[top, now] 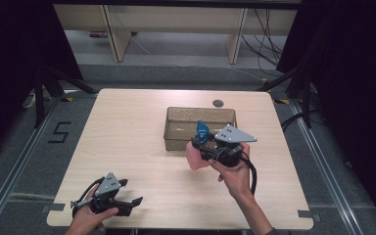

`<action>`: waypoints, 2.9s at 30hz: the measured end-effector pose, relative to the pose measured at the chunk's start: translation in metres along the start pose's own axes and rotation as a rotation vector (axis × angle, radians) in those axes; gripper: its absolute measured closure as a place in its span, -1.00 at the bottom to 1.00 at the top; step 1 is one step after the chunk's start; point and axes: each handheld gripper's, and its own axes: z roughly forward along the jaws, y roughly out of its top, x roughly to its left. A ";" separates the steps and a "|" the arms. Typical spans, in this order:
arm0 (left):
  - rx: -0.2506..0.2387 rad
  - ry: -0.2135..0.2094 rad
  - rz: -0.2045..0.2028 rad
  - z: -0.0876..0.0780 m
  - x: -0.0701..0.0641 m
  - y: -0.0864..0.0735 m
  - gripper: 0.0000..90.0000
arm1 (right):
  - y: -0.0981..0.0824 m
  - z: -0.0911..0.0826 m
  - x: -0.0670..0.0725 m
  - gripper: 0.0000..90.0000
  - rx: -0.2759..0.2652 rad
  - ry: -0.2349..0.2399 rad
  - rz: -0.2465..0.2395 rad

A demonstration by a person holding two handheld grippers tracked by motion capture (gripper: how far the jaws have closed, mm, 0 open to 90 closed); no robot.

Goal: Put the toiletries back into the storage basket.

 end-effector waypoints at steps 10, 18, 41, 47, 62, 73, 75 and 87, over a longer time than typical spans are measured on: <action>0.000 -0.001 0.000 0.000 0.000 0.000 -0.67 | 0.014 -0.009 -0.015 0.19 -0.028 -0.032 0.029; -0.001 -0.003 -0.001 0.000 0.000 0.000 -0.67 | 0.022 -0.013 -0.023 0.19 -0.032 -0.059 0.045; -0.005 -0.007 -0.003 0.001 0.000 0.000 -0.67 | 0.035 -0.016 -0.057 0.19 -0.047 -0.146 0.071; -0.010 -0.003 -0.002 0.002 0.000 0.000 -0.67 | 0.032 -0.013 -0.071 0.19 -0.039 -0.186 0.113; -0.011 0.003 -0.007 0.002 0.000 0.000 -0.67 | 0.034 -0.004 -0.090 0.19 -0.039 -0.216 0.114; 0.001 -0.007 -0.001 0.001 0.000 0.001 -0.67 | 0.031 0.006 -0.103 0.19 -0.036 -0.235 0.113; -0.010 -0.010 -0.006 0.001 -0.001 0.000 -0.67 | 0.030 0.008 -0.104 0.19 -0.034 -0.237 0.141; -0.014 -0.009 0.002 0.001 -0.001 0.001 -0.67 | 0.021 0.013 -0.118 0.19 -0.027 -0.267 0.134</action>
